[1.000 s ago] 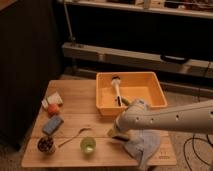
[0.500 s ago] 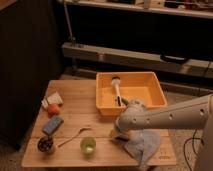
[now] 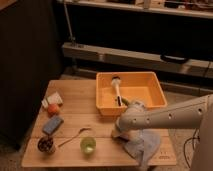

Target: Place eraser in table surface

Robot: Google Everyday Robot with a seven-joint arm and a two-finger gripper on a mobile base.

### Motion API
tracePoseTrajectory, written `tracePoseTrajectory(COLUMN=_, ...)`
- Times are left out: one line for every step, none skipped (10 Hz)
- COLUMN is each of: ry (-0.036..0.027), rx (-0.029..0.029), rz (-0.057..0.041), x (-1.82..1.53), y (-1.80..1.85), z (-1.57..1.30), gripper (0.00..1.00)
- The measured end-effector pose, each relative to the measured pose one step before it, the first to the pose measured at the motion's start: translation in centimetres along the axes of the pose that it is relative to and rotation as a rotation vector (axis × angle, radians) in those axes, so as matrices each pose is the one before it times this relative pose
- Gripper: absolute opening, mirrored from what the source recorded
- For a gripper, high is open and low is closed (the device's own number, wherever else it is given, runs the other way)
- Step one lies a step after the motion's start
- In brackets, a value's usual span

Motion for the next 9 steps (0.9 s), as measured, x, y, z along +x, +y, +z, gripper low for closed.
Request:
tracePoseTrajectory(ry=-0.00620, rx=0.00180, rz=0.00498, x=-0.297, y=-0.203, z=-0.441, gripper=0.18)
tracePoseTrajectory(ry=-0.00681, rx=-0.00428, rz=0.00577, x=-0.513, y=-0.128, z=-0.469, gripper=0.08)
tracePoseTrajectory(ry=-0.01058, rx=-0.00743, rz=0.00740, x=-0.677, y=-0.074, z=-0.527, gripper=0.02)
tracePoseTrajectory(ry=-0.01953, rx=-0.01740, rz=0.02639, x=-0.738, y=-0.504, z=-1.009, gripper=0.00)
tracePoseTrajectory(ry=-0.02701, rx=-0.02782, rz=0.04176, x=-1.237, y=-0.905, z=-1.530, gripper=0.00)
tracePoseTrajectory(ry=-0.01535, rx=-0.01990, rz=0.02859, x=-1.050, y=-0.807, z=-1.204, gripper=0.00)
tracePoseTrajectory(ry=-0.01975, rx=-0.01690, rz=0.02315, x=-1.350, y=-0.832, z=-1.526, gripper=0.00)
tracePoseTrajectory(ry=-0.02898, rx=-0.00870, rz=0.01086, x=-1.545, y=-0.524, z=-1.866, gripper=0.00)
tracePoseTrajectory(ry=-0.02829, rx=0.00161, rz=0.00835, x=-0.984, y=-0.341, z=-1.550, gripper=0.00)
